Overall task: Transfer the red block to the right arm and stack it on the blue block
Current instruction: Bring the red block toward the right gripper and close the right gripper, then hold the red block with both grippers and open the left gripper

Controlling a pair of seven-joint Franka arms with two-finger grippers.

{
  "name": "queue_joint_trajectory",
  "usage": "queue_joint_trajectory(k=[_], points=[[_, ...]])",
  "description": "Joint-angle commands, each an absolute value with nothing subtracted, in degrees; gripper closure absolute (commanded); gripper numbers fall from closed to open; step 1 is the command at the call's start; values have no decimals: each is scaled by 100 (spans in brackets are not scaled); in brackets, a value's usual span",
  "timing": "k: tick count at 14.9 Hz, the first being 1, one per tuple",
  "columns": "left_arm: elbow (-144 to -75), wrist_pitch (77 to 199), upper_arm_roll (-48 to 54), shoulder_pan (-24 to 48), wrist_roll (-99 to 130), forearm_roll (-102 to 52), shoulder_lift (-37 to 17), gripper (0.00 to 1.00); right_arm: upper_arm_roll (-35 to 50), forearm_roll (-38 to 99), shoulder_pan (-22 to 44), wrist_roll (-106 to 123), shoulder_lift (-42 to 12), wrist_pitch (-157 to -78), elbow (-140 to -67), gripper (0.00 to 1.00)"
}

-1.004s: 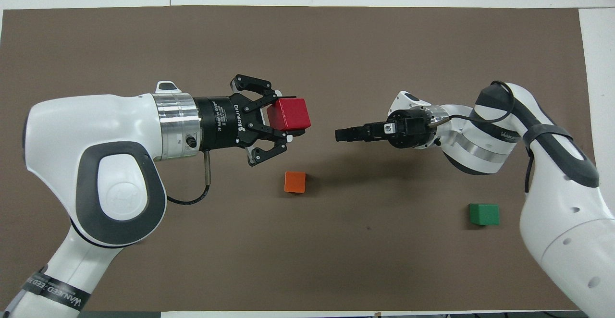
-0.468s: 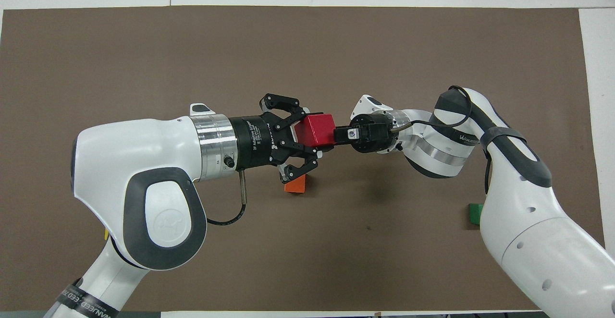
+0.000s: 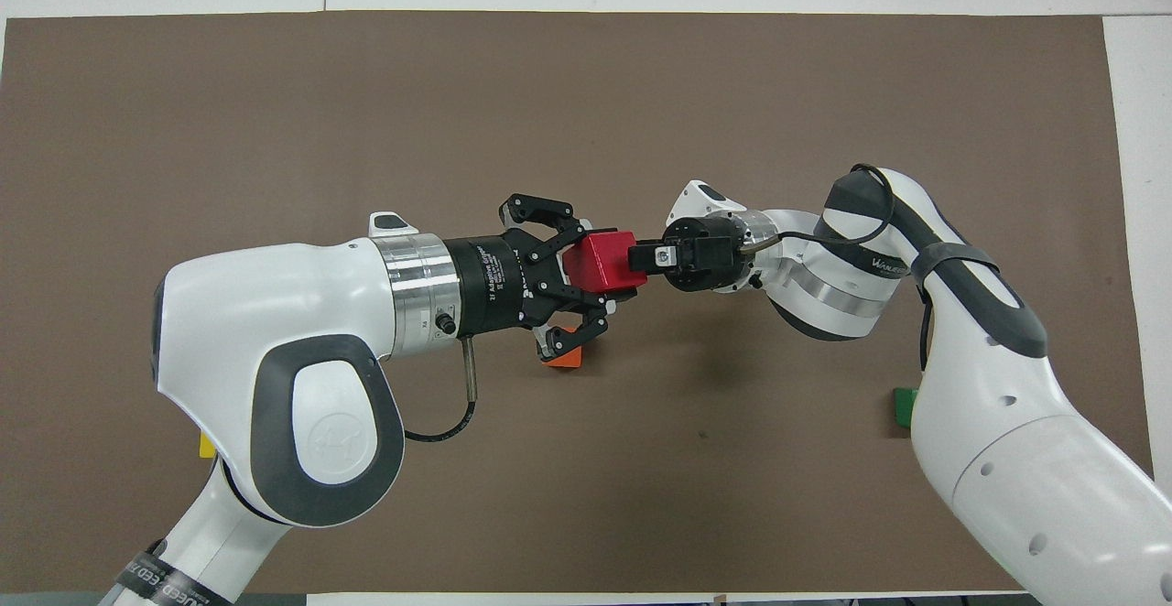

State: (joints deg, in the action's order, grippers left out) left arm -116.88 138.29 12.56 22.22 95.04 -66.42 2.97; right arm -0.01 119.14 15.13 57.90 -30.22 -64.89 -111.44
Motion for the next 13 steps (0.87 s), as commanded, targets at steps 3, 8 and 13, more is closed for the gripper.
queue_joint_trajectory(k=[3,8,13], points=[[-12032,13887,1169,2338,9089,-6759,597,100,35,12023,1573,6056,-3076,-6785,-11083,0],[-12287,13737,1160,2294,8921,-6741,826,100,26,12006,1556,6091,-3076,-6803,-11083,0],[-12278,13807,1160,2294,8912,-6732,817,100,18,11945,1494,6100,-3076,-6812,-11118,0]])
